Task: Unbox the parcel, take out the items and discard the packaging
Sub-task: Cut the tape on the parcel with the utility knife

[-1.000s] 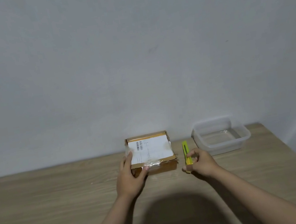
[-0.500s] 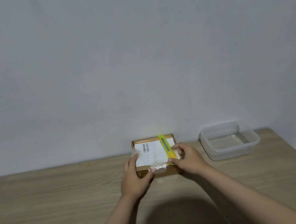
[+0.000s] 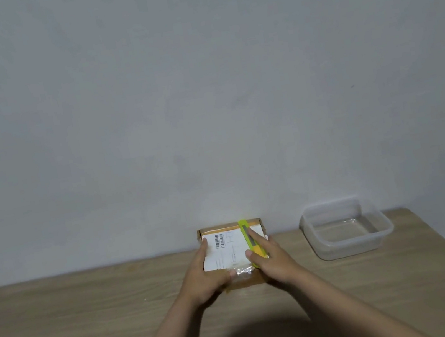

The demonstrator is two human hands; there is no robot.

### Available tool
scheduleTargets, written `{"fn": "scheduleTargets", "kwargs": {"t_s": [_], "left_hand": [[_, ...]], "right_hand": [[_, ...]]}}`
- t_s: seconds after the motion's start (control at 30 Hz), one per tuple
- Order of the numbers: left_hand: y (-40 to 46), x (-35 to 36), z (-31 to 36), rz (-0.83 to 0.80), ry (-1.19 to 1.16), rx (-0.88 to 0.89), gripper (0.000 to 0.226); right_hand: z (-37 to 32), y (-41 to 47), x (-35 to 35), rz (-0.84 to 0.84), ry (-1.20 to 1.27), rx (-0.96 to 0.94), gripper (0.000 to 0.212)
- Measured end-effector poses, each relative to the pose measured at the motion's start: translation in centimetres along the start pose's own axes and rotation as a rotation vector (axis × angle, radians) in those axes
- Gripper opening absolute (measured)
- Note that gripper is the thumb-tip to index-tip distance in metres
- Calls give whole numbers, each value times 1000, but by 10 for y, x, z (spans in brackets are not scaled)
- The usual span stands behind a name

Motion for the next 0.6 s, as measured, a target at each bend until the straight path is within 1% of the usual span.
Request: {"fn": "scheduleTargets", "kwargs": {"t_s": [0.1, 0.2, 0.27, 0.33, 0.43, 0.5, 0.6], "left_hand": [[-4, 7, 1, 3, -94, -28, 100], [-15, 10, -3, -8, -149, -40, 106], [-33, 11, -3, -4, -160, -34, 109], [-56, 14, -2, 23, -158, -4, 105], [-96, 22, -6, 43, -148, 22, 105], [-123, 28, -15, 53, -130, 11, 105], [-154, 35, -41, 67, -129, -11, 110]], "right_hand": [[-2, -5, -1, 51, 12, -22, 55], [-6, -19, -4, 63, -9, -33, 57], [-11, -38, -5, 64, -2, -47, 59], [-17, -62, -6, 72, 17, -63, 60], [-24, -103, -7, 82, 24, -47, 60], [-28, -132, -5, 76, 30, -35, 60], [-33, -173, -1, 73, 41, -31, 60]]}}
Point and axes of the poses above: each hand's wrist, its own y-axis towards the middle knuckle, its own x-axis out of the palm, z = x × y, the point moved 5 cm from there along y, towards the middle knuckle, and after that the axes turned 13 degrees about -x, right-handed, at the moved point
